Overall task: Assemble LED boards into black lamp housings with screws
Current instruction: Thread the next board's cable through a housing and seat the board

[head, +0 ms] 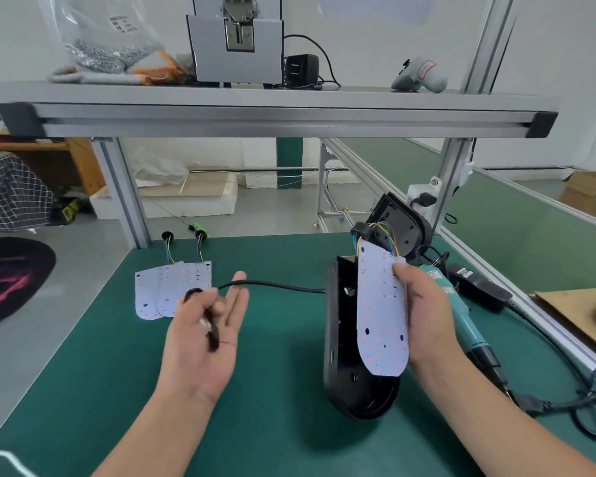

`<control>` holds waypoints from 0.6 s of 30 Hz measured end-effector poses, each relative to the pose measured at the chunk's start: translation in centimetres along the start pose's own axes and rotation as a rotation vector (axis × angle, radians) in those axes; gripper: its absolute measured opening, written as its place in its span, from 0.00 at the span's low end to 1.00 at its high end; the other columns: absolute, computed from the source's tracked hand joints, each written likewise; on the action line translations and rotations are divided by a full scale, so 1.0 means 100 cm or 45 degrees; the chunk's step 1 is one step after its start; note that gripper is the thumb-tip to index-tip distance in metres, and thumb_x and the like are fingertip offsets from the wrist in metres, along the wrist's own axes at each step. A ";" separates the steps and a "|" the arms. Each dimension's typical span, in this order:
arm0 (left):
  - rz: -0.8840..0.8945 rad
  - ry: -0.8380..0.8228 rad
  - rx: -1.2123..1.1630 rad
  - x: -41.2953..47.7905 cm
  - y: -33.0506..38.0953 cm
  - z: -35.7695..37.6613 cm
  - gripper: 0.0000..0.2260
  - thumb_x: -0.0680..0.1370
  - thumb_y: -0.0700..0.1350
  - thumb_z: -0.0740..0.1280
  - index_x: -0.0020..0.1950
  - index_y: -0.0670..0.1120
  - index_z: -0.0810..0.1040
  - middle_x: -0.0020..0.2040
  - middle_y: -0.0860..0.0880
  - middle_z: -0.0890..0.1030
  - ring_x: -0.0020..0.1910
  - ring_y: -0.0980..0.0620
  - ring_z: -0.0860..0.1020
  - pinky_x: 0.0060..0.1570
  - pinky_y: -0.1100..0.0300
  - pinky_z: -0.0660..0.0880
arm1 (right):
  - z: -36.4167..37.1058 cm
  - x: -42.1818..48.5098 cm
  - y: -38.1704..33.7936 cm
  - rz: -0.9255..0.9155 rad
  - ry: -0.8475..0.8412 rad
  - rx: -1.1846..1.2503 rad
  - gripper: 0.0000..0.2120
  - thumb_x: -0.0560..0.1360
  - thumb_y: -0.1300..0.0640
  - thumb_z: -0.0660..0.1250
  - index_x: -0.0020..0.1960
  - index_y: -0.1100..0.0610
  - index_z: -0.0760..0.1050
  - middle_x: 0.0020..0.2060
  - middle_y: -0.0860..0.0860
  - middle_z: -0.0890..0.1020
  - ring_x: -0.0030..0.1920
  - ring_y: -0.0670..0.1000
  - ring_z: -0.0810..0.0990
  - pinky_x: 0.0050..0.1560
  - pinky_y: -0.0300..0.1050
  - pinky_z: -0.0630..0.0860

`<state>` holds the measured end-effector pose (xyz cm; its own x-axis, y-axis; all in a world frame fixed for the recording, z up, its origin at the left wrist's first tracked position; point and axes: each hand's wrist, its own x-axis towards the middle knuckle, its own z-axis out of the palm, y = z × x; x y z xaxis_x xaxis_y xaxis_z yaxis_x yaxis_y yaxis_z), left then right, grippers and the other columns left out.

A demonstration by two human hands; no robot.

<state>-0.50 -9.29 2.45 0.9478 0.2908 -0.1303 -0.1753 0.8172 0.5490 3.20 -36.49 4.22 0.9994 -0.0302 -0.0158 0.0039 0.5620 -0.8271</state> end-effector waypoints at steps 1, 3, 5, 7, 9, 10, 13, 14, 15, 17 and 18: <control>-0.010 -0.007 -0.101 0.001 0.004 -0.001 0.11 0.83 0.33 0.61 0.41 0.44 0.69 0.32 0.47 0.68 0.61 0.39 0.85 0.63 0.43 0.78 | 0.000 0.000 0.002 0.027 -0.003 -0.005 0.14 0.79 0.51 0.66 0.41 0.55 0.87 0.37 0.54 0.85 0.34 0.55 0.85 0.33 0.45 0.81; 0.011 -0.014 -0.149 0.002 0.010 -0.003 0.11 0.82 0.34 0.60 0.41 0.44 0.70 0.31 0.48 0.67 0.58 0.40 0.86 0.59 0.43 0.82 | 0.001 -0.002 0.003 0.067 -0.005 -0.009 0.14 0.79 0.52 0.66 0.41 0.55 0.87 0.37 0.54 0.85 0.33 0.55 0.84 0.32 0.45 0.80; 0.039 0.017 -0.001 0.001 0.013 -0.004 0.11 0.81 0.36 0.61 0.40 0.45 0.70 0.31 0.49 0.68 0.46 0.44 0.87 0.49 0.49 0.84 | 0.001 -0.001 0.004 0.076 -0.015 -0.003 0.14 0.79 0.52 0.66 0.42 0.55 0.86 0.37 0.54 0.85 0.33 0.55 0.84 0.32 0.45 0.80; 0.116 0.038 0.310 -0.002 0.010 -0.002 0.10 0.78 0.37 0.64 0.39 0.47 0.68 0.33 0.48 0.67 0.32 0.47 0.78 0.38 0.53 0.79 | 0.002 -0.003 0.004 0.092 -0.048 -0.003 0.10 0.76 0.52 0.68 0.46 0.57 0.85 0.38 0.55 0.85 0.34 0.55 0.84 0.33 0.46 0.81; 0.220 -0.039 0.642 -0.007 0.003 0.002 0.09 0.74 0.41 0.68 0.41 0.49 0.68 0.33 0.48 0.66 0.26 0.49 0.68 0.33 0.54 0.68 | 0.005 -0.005 0.005 0.117 -0.079 -0.013 0.17 0.72 0.51 0.70 0.56 0.60 0.80 0.42 0.56 0.84 0.37 0.57 0.84 0.36 0.47 0.81; 0.272 -0.115 0.846 -0.011 0.000 0.004 0.10 0.73 0.45 0.71 0.42 0.50 0.69 0.33 0.49 0.68 0.26 0.49 0.66 0.33 0.55 0.66 | 0.006 -0.006 0.006 0.120 -0.095 -0.030 0.22 0.71 0.51 0.71 0.61 0.60 0.78 0.44 0.57 0.83 0.38 0.57 0.84 0.37 0.47 0.82; 0.354 -0.386 1.517 -0.025 -0.011 0.010 0.11 0.69 0.58 0.72 0.46 0.58 0.75 0.43 0.58 0.83 0.35 0.56 0.74 0.39 0.64 0.73 | 0.008 -0.008 0.007 0.111 -0.127 -0.030 0.27 0.71 0.51 0.71 0.66 0.64 0.75 0.48 0.59 0.81 0.42 0.59 0.82 0.41 0.48 0.82; 0.322 -0.477 1.649 -0.029 -0.016 0.011 0.13 0.67 0.61 0.71 0.48 0.59 0.76 0.47 0.61 0.85 0.37 0.59 0.75 0.39 0.68 0.73 | 0.007 -0.008 0.007 0.114 -0.124 -0.038 0.29 0.71 0.52 0.71 0.67 0.66 0.73 0.50 0.60 0.80 0.44 0.60 0.81 0.43 0.49 0.82; 0.288 -0.555 1.782 -0.032 -0.021 0.012 0.14 0.66 0.63 0.69 0.49 0.60 0.76 0.48 0.63 0.84 0.37 0.61 0.75 0.38 0.67 0.73 | 0.007 -0.008 0.008 0.121 -0.122 -0.049 0.31 0.71 0.52 0.70 0.69 0.68 0.71 0.52 0.61 0.80 0.45 0.60 0.81 0.44 0.50 0.81; 0.253 -0.645 2.046 -0.035 -0.028 0.014 0.16 0.65 0.66 0.62 0.48 0.60 0.74 0.43 0.62 0.82 0.38 0.57 0.76 0.40 0.60 0.76 | 0.007 -0.010 0.009 0.135 -0.127 -0.061 0.30 0.74 0.53 0.70 0.71 0.67 0.70 0.53 0.62 0.80 0.47 0.62 0.81 0.46 0.51 0.80; 0.241 -0.642 2.146 -0.035 -0.030 0.013 0.17 0.65 0.66 0.59 0.47 0.60 0.73 0.41 0.61 0.81 0.37 0.56 0.76 0.40 0.57 0.76 | 0.007 -0.011 0.009 0.142 -0.132 -0.064 0.29 0.75 0.53 0.69 0.71 0.67 0.71 0.54 0.62 0.80 0.47 0.62 0.81 0.46 0.52 0.81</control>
<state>-2.92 -13.45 2.32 0.9882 -0.1207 0.0946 -0.1508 -0.6534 0.7418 2.15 -35.41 3.89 0.9917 0.1168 -0.0530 -0.1061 0.5147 -0.8508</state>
